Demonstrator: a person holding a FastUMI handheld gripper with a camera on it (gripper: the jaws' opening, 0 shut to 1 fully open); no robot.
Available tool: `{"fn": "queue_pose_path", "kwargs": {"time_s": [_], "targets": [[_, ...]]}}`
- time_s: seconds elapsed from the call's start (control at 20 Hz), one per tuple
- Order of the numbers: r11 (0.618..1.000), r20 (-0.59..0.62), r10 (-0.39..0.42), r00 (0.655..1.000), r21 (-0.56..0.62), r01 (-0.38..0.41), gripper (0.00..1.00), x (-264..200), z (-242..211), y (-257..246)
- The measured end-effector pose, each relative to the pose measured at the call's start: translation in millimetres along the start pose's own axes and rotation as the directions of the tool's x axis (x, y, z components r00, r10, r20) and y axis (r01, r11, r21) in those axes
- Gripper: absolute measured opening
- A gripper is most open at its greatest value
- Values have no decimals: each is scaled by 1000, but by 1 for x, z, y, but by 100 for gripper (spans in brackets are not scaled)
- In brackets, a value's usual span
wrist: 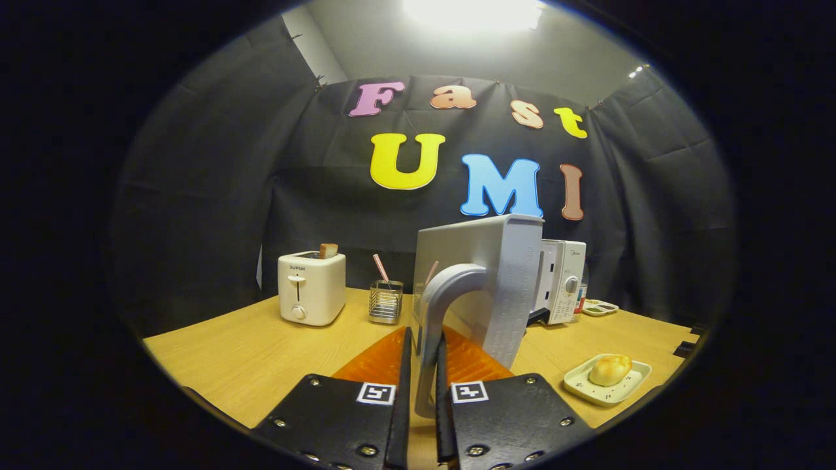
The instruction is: Open the microwave, put the food inside, and close the microwave door.
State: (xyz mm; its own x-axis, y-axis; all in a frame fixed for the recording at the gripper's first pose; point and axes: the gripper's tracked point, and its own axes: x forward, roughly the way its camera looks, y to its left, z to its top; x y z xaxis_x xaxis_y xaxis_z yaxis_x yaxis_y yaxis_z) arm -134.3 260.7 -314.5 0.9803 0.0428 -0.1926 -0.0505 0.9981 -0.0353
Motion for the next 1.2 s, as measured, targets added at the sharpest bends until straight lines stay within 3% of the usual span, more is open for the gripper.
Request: {"fn": "queue_pose_path", "kwargs": {"time_s": [0.15, 0.2, 0.3, 0.35, 0.4, 0.45, 0.6, 0.85, 1.05, 1.2], "targets": [[999, 17, -20, 1000, -33, 20, 26, 0, -2, 7], [999, 8, -8, 1000, -41, 9, 43, -2, -4, 7], [998, 15, 25, 1000, -57, -24, 62, -12, 1, 9], [993, 24, 78, 997, -86, -76, 65, -20, 6, 18], [988, 36, 112, 993, -110, -107, 80, -29, 8, 19], [978, 49, 162, 986, -141, -154, 85, -39, 14, 21], [951, 100, 283, 954, -159, -266, 84, -65, 25, 8], [904, 37, 421, 906, -103, -415, 84, -82, 9, -42], [923, -34, 383, 923, -35, -384, 85, -71, -26, -123], [959, -50, 282, 958, -12, -283, 84, -56, -39, -187]]}}
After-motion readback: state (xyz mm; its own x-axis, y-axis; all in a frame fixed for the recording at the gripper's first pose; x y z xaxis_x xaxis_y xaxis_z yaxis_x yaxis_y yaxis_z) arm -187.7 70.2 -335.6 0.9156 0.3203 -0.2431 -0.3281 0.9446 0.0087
